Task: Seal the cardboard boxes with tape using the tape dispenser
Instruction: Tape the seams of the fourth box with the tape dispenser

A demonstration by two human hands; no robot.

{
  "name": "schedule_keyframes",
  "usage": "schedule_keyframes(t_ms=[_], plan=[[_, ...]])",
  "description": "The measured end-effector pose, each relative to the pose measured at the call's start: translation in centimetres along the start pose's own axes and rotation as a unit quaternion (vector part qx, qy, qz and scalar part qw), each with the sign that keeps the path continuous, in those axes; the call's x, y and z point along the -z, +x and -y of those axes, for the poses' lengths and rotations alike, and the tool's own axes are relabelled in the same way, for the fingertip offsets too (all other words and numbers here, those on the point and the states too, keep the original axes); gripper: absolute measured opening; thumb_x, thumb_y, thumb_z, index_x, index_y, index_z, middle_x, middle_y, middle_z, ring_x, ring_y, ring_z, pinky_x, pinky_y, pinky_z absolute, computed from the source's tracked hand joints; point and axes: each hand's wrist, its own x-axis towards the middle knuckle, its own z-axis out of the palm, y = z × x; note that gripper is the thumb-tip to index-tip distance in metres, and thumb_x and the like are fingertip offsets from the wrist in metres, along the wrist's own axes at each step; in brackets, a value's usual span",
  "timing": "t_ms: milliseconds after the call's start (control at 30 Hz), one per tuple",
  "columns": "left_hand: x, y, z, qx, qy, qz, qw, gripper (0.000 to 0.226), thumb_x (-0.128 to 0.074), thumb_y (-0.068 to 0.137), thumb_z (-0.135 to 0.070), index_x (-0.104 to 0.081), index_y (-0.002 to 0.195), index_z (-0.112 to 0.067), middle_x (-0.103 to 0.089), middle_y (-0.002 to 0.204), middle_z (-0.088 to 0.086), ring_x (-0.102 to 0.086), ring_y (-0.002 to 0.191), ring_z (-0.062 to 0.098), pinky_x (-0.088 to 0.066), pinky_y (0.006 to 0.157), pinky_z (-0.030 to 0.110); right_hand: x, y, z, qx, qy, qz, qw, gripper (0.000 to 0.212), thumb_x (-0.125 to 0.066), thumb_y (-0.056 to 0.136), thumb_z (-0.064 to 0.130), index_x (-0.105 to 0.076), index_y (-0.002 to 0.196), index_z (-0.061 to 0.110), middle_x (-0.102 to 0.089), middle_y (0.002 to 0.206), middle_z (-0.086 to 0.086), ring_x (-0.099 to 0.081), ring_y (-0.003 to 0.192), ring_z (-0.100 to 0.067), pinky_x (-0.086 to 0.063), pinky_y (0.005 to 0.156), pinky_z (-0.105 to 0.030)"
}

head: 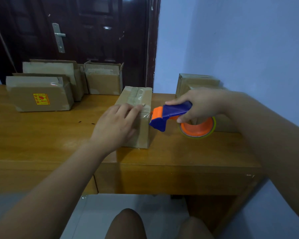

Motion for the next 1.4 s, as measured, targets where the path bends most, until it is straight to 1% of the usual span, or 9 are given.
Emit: schedule_keyframes(t_ms=[133, 267, 467, 600, 667, 800, 967, 1233, 1400], plan=[[-0.1, 1.0, -1.8, -0.020, 0.055, -0.010, 0.998, 0.089, -0.075, 0.068, -0.053, -0.037, 0.142, -0.020, -0.048, 0.133, 0.013, -0.047, 0.122, 0.033, -0.031, 0.107, 0.048, 1.5, 1.2, 0.1, 0.003, 0.006, 0.016, 1.000, 0.057, -0.066, 0.084, 0.048, -0.042, 0.136, 0.051, -0.048, 0.097, 0.020, -0.047, 0.081, -0.004, -0.034, 0.067, -0.019], [-1.0, 1.8, -3.7, -0.018, -0.070, -0.067, 0.995, 0.078, -0.087, 0.060, -0.032, -0.056, 0.127, -0.007, -0.063, 0.110, 0.014, -0.062, 0.098, 0.030, -0.053, 0.078, 0.038, 2.2, 2.6, 0.3, 0.015, 0.020, 0.032, 0.999, 0.054, -0.066, 0.086, 0.041, -0.045, 0.136, 0.046, -0.048, 0.095, 0.022, -0.047, 0.080, -0.001, -0.033, 0.067, -0.017], [-1.3, 2.2, -3.6, -0.005, -0.099, -0.096, 0.990, 0.059, -0.087, 0.061, -0.025, -0.064, 0.111, -0.003, -0.070, 0.095, 0.012, -0.068, 0.086, 0.026, -0.054, 0.076, 0.035, 2.7, 3.4, 0.0, 0.002, 0.049, 0.078, 0.996, 0.049, -0.065, 0.086, 0.042, -0.050, 0.132, 0.047, -0.050, 0.113, 0.014, -0.049, 0.093, -0.005, -0.034, 0.076, -0.018], [-1.3, 2.1, -2.8, -0.052, -0.091, -0.068, 0.992, 0.050, -0.070, 0.069, -0.044, -0.065, 0.105, -0.009, -0.069, 0.099, 0.008, -0.066, 0.091, 0.026, -0.052, 0.081, 0.036, 1.7, 3.7, -0.7, -0.020, 0.113, 0.134, 0.984, 0.035, -0.070, 0.081, 0.040, -0.059, 0.112, 0.054, -0.060, 0.121, 0.009, -0.055, 0.112, -0.014, -0.041, 0.099, -0.027], [-1.4, 2.0, -2.4, -0.090, -0.050, -0.039, 0.994, 0.059, -0.061, 0.069, -0.054, -0.066, 0.108, -0.010, -0.068, 0.108, 0.007, -0.063, 0.104, 0.028, -0.050, 0.088, 0.040, 0.2, 4.0, -1.4, -0.020, 0.160, 0.172, 0.972, 0.033, -0.070, 0.083, 0.034, -0.064, 0.114, 0.044, -0.067, 0.108, 0.006, -0.062, 0.095, -0.010, -0.049, 0.089, -0.023], [0.1, 2.3, -2.2, -0.074, -0.056, 0.019, 0.996, 0.079, -0.050, 0.063, -0.067, -0.064, 0.118, -0.012, -0.067, 0.113, 0.008, -0.065, 0.104, 0.029, -0.054, 0.079, 0.040, -2.8, 3.6, -3.6, -0.035, 0.329, 0.257, 0.908, 0.035, -0.068, 0.077, 0.034, -0.062, 0.103, 0.011, -0.063, 0.068, 0.006, -0.056, 0.058, -0.007, -0.047, 0.055, -0.019], [2.2, 3.5, -1.7, -0.056, -0.070, 0.119, 0.989, 0.090, -0.050, 0.064, -0.074, -0.040, 0.140, -0.028, -0.045, 0.143, -0.007, -0.048, 0.126, 0.016, -0.044, 0.094, 0.031, -6.3, 2.5, -5.2, -0.046, 0.510, 0.311, 0.801, 0.061, -0.083, 0.062, 0.041, -0.055, 0.102, 0.004, -0.061, 0.068, -0.002, -0.053, 0.058, -0.013, -0.048, 0.052, -0.024], [2.6, 5.1, -0.9, -0.048, -0.083, 0.134, 0.986, 0.092, -0.024, 0.055, -0.082, -0.052, 0.130, -0.036, -0.063, 0.120, -0.010, -0.058, 0.105, 0.010, -0.040, 0.071, 0.022, -10.8, 1.0, -5.4, -0.020, 0.667, 0.226, 0.710, 0.083, -0.094, 0.033, 0.049, -0.071, 0.102, 0.008, -0.072, 0.088, -0.010, -0.070, 0.073, -0.022, -0.056, 0.067, -0.032], [2.4, 5.4, -1.6, -0.034, -0.080, 0.132, 0.987, 0.086, -0.023, 0.062, -0.077, -0.054, 0.129, -0.034, -0.063, 0.121, -0.006, -0.056, 0.110, 0.014, -0.041, 0.077, 0.024, -12.3, 0.2, -4.9, 0.045, 0.716, 0.268, 0.643, 0.061, -0.085, 0.057, 0.052, -0.074, 0.104, 0.014, -0.072, 0.092, -0.014, -0.071, 0.078, -0.030, -0.058, 0.067, -0.038]])
